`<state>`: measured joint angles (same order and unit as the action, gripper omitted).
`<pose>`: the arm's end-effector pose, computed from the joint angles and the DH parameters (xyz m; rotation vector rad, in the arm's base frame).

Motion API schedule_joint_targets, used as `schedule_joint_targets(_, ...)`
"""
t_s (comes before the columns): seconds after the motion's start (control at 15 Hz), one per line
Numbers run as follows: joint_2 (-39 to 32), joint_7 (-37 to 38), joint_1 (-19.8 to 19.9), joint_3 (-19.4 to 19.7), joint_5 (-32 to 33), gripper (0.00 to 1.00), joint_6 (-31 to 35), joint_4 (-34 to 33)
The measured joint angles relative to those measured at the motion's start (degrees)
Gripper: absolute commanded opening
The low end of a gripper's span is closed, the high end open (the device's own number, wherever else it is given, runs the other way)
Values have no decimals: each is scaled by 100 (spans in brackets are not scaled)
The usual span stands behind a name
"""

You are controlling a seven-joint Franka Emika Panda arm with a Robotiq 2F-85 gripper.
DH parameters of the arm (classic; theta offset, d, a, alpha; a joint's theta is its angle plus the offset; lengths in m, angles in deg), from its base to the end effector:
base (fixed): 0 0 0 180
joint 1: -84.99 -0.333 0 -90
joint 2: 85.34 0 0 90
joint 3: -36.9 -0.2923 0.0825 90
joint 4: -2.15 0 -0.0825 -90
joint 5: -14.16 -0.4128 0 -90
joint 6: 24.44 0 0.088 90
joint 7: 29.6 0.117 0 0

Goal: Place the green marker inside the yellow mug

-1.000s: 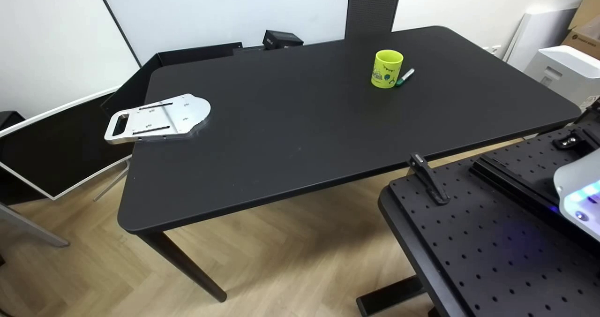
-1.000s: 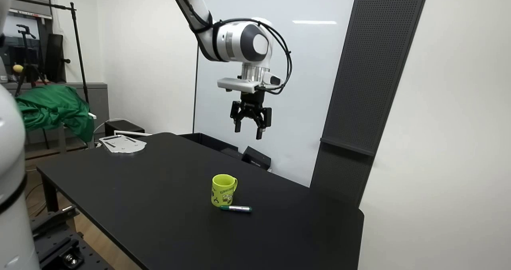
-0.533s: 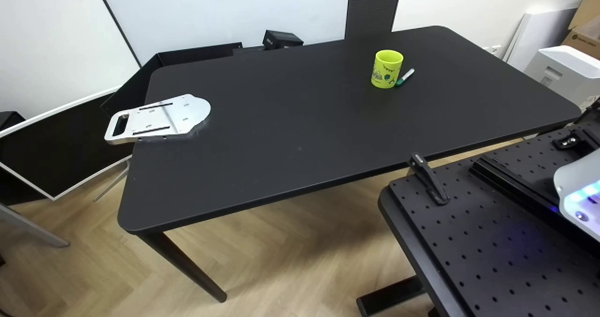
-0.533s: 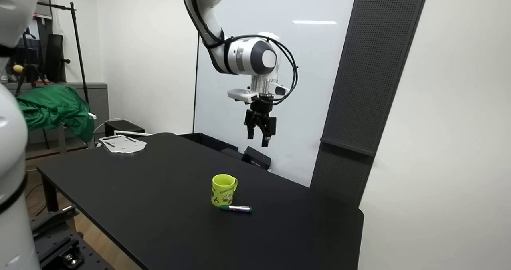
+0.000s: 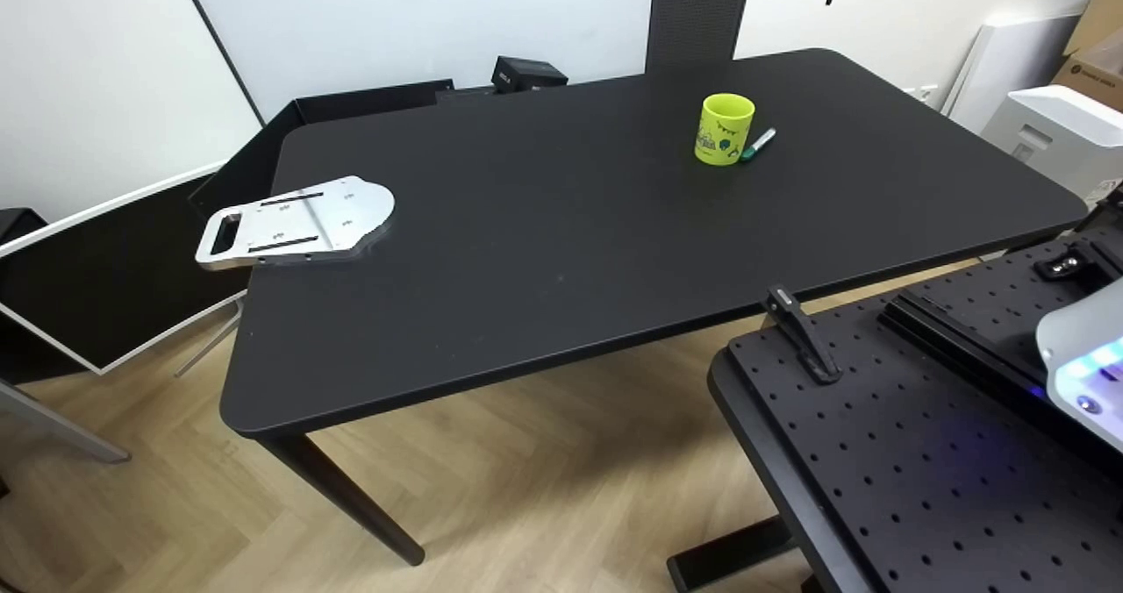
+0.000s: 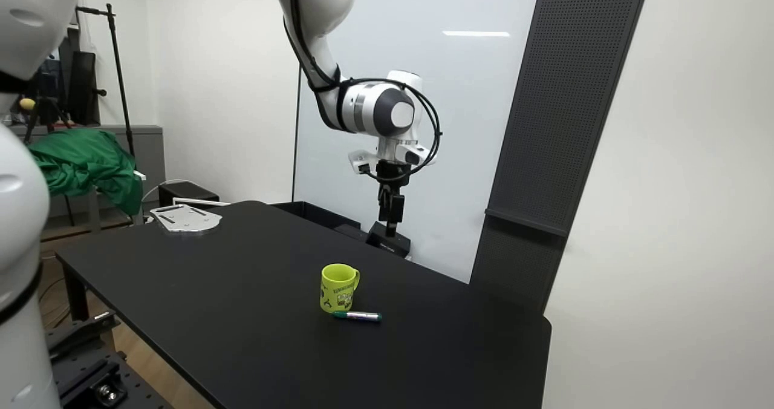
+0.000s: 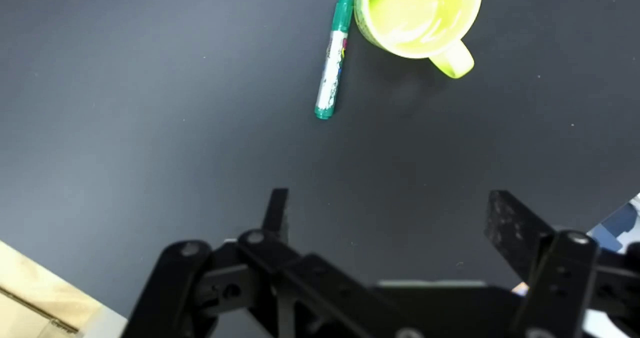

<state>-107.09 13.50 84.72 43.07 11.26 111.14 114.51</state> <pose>0.6268 -0.0630 0.2324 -2.8353 1.3395 -0.0440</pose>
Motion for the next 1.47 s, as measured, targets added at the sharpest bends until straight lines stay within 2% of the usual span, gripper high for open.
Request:
schedule_joint_targets(0.27, -61, 282, -20, 3, -199, 100, 197, 84)
schedule_joint_targets(0.93, -89, 292, -20, 7, -210, 100, 256, 113)
schedule_joint_targets(1.47, -708, 570, -17, 204, -299, 100, 542, 108)
